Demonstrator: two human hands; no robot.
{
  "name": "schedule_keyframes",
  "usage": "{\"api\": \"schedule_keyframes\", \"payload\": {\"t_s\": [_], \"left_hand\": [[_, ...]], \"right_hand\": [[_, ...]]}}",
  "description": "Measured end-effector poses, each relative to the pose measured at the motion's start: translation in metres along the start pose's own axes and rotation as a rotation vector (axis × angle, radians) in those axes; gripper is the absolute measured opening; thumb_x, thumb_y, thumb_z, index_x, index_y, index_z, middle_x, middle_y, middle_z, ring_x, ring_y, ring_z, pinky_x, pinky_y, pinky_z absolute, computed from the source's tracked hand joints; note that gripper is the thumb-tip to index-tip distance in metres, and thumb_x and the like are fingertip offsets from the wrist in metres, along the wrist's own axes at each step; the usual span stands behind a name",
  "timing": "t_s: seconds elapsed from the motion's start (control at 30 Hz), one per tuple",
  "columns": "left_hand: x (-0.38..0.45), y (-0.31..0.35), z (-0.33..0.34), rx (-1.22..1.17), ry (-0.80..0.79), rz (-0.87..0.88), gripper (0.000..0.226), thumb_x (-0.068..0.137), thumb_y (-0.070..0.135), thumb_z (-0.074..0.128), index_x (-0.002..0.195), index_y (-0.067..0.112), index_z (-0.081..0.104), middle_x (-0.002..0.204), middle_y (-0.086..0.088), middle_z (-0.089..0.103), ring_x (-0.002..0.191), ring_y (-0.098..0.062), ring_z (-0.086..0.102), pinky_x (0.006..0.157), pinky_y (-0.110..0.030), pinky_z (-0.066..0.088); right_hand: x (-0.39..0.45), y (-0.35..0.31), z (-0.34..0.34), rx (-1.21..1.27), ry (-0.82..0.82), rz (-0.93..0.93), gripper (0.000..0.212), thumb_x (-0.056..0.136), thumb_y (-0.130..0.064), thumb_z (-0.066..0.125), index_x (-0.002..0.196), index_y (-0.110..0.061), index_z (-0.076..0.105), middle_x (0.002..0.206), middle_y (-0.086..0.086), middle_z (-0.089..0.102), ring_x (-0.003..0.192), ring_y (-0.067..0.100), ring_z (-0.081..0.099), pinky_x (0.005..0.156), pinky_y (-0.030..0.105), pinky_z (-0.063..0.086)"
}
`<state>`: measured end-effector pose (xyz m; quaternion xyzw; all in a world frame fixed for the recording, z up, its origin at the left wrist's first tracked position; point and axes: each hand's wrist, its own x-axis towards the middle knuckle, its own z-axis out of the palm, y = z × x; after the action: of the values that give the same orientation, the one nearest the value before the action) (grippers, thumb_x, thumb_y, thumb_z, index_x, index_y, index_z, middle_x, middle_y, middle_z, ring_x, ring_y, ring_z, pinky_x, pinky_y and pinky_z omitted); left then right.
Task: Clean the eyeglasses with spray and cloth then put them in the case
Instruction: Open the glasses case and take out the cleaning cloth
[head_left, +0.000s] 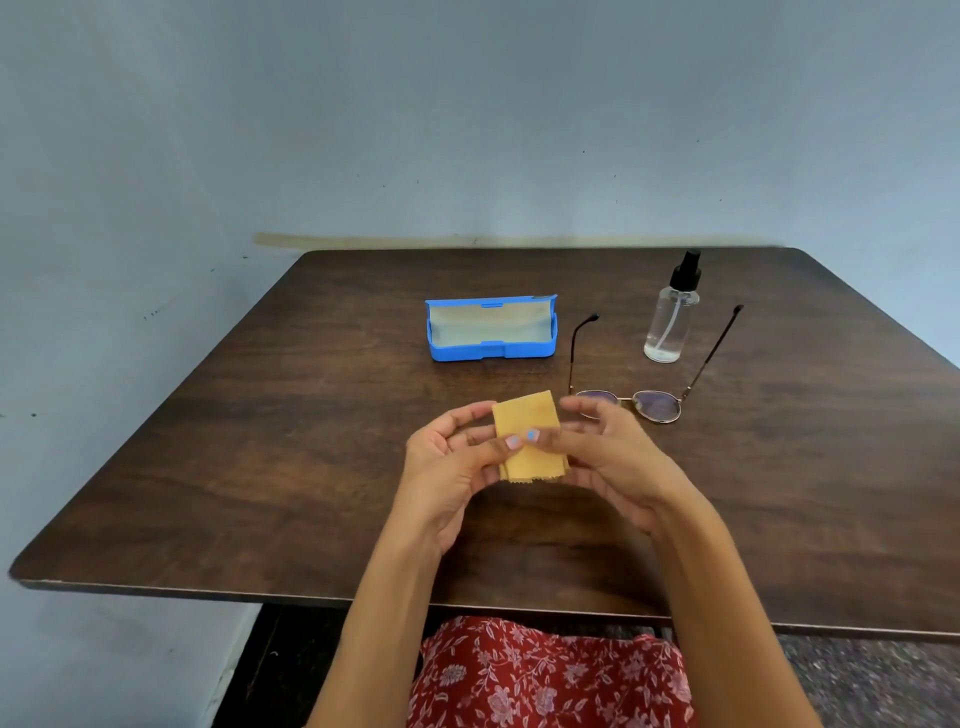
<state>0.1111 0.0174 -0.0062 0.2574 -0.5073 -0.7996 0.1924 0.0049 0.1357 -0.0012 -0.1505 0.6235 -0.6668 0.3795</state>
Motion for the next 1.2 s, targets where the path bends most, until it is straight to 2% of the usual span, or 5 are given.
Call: {"api": "schedule_keyframes", "payload": {"t_s": [0.33,0.73,0.9,1.03,1.2], "left_hand": [[-0.002,0.001,-0.004,0.107,0.028,0.017,0.036,0.071,-0.009,0.070,0.098,0.014,0.062,0.087,-0.006,0.075,0.082,-0.019,0.072,0.068,-0.031,0.060],[-0.004,-0.005,-0.002,0.084,0.019,0.012,0.022,0.092,0.000,0.050,0.092,0.011,0.070,0.102,-0.014,0.071,0.093,-0.024,0.070,0.075,-0.034,0.059],[-0.003,-0.007,0.001,0.022,0.033,-0.069,0.014,0.085,0.018,0.063,0.092,0.008,0.070,0.099,-0.014,0.072,0.092,-0.024,0.070,0.072,-0.032,0.059],[-0.002,-0.011,0.001,0.063,0.106,-0.040,0.021,0.077,0.003,0.071,0.096,0.006,0.066,0.100,-0.013,0.070,0.093,-0.022,0.069,0.071,-0.028,0.059],[-0.002,-0.017,0.000,0.100,0.152,-0.027,0.015,0.079,-0.003,0.067,0.092,0.005,0.064,0.093,-0.012,0.071,0.089,-0.021,0.070,0.076,-0.032,0.059]], "right_hand": [[0.000,0.005,-0.005,-0.096,-0.124,-0.016,0.022,0.081,-0.003,0.068,0.101,-0.013,0.066,0.089,0.011,0.069,0.076,0.015,0.068,0.059,0.024,0.057],[0.003,0.005,-0.007,-0.193,-0.049,-0.241,0.035,0.087,0.012,0.054,0.067,-0.012,0.070,0.086,0.007,0.070,0.079,0.014,0.069,0.060,0.020,0.056],[0.004,0.006,-0.005,-0.282,-0.052,-0.290,0.040,0.089,0.011,0.051,0.067,-0.014,0.072,0.088,0.008,0.070,0.085,0.017,0.069,0.065,0.022,0.056],[0.004,0.004,-0.003,-0.234,-0.028,-0.154,0.032,0.096,-0.006,0.045,0.079,-0.005,0.073,0.091,0.013,0.072,0.084,0.018,0.070,0.068,0.024,0.056],[0.004,0.014,-0.004,-0.290,-0.014,-0.192,0.007,0.082,-0.005,0.070,0.078,-0.010,0.074,0.077,-0.001,0.072,0.073,0.007,0.067,0.066,0.017,0.053]]}}
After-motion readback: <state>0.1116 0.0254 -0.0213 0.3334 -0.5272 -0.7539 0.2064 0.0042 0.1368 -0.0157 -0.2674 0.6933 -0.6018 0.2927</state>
